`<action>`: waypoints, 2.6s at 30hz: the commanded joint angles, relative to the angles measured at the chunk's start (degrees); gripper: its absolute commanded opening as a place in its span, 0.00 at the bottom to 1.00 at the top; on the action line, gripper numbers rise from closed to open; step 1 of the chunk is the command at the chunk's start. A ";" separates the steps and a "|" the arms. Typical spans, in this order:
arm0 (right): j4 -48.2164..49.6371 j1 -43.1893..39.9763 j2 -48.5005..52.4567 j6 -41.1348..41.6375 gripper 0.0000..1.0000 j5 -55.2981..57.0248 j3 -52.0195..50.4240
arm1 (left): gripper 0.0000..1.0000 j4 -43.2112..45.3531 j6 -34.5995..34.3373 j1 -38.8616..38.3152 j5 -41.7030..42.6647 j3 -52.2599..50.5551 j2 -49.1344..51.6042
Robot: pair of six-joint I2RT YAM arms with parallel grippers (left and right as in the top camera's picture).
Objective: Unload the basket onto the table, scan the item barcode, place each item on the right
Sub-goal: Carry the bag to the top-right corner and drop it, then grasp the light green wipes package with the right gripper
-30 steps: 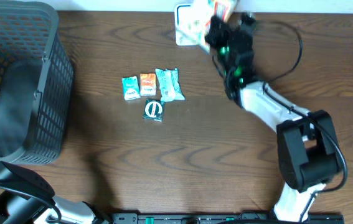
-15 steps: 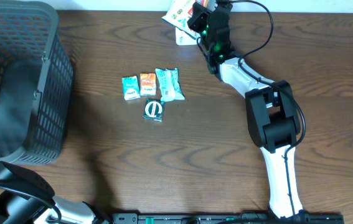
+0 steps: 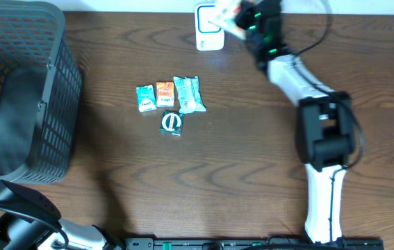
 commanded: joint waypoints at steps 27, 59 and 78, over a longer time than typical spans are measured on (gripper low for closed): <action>-54.03 -34.95 -13.66 -28.70 0.86 -17.81 0.83 | 0.98 -0.28 -0.26 0.15 -0.20 -0.11 0.33; -36.89 15.82 -4.00 -15.76 0.90 -23.56 -10.25 | 0.98 -0.28 -0.26 0.15 -0.20 -0.11 0.33; -30.99 11.52 -1.40 -14.34 0.01 -41.44 -9.66 | 0.98 -0.28 -0.26 0.15 -0.17 -0.11 0.33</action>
